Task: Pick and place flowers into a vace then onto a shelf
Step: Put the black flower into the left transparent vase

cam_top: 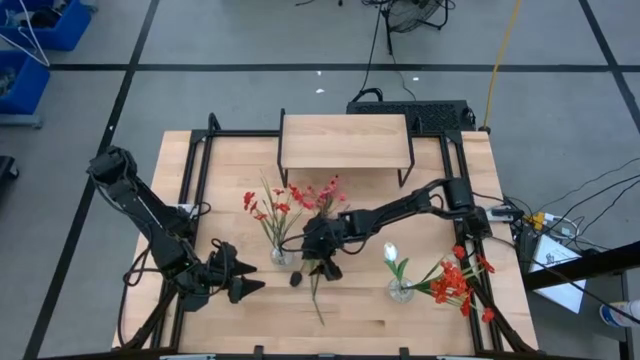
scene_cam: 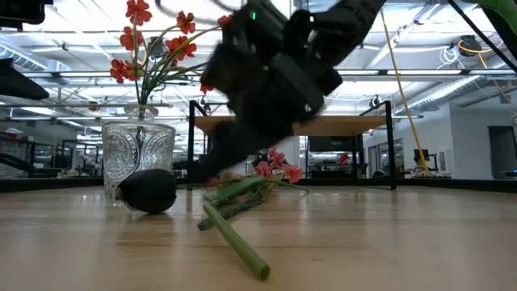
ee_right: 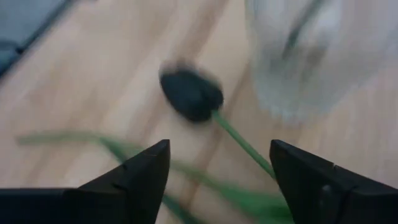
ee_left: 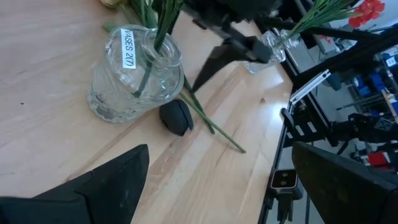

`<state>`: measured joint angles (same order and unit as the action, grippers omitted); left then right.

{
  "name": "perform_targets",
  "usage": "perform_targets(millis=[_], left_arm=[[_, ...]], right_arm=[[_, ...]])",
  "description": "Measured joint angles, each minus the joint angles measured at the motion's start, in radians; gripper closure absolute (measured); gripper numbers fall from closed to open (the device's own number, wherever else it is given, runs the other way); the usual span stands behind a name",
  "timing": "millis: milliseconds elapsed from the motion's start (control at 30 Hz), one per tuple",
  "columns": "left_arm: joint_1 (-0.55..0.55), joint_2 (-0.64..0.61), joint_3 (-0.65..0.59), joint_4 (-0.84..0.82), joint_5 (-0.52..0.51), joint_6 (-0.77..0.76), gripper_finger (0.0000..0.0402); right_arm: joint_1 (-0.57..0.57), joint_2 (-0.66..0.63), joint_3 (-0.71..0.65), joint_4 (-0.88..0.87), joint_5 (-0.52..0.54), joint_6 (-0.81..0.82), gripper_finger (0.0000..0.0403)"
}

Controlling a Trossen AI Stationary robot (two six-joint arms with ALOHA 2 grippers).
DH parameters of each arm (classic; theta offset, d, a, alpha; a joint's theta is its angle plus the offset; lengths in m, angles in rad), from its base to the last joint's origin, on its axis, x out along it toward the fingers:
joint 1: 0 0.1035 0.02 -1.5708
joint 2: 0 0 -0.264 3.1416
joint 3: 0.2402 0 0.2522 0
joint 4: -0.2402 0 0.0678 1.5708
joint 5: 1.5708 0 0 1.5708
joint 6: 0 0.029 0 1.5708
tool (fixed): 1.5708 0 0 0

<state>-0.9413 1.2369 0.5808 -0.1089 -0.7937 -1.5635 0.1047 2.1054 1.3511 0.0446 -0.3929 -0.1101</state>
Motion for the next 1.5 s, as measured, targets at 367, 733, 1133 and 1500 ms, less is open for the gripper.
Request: perform_targets(millis=[367, 733, 1133, 1500], left_arm=[[0.000, 0.000, 0.000, 0.001, 0.008, -0.006, 0.0002], [0.000, 0.000, 0.000, 0.000, 0.008, -0.003, 0.0002], [-0.002, 0.000, 0.000, 0.000, 0.034, 0.046, 0.0002], [0.001, 0.000, 0.000, -0.020, 0.034, 0.077, 0.0002]], right_arm=[[0.001, 0.026, 0.012, -0.015, 0.078, 0.047, 0.0220], [-0.005, 0.025, 0.012, -0.012, 0.128, 0.175, 0.0392], [-0.006, -0.088, 0.012, -0.006, 0.138, 0.260, 0.0402], [-0.002, -0.073, 0.010, -0.066, 0.025, 0.193, 0.0354]])
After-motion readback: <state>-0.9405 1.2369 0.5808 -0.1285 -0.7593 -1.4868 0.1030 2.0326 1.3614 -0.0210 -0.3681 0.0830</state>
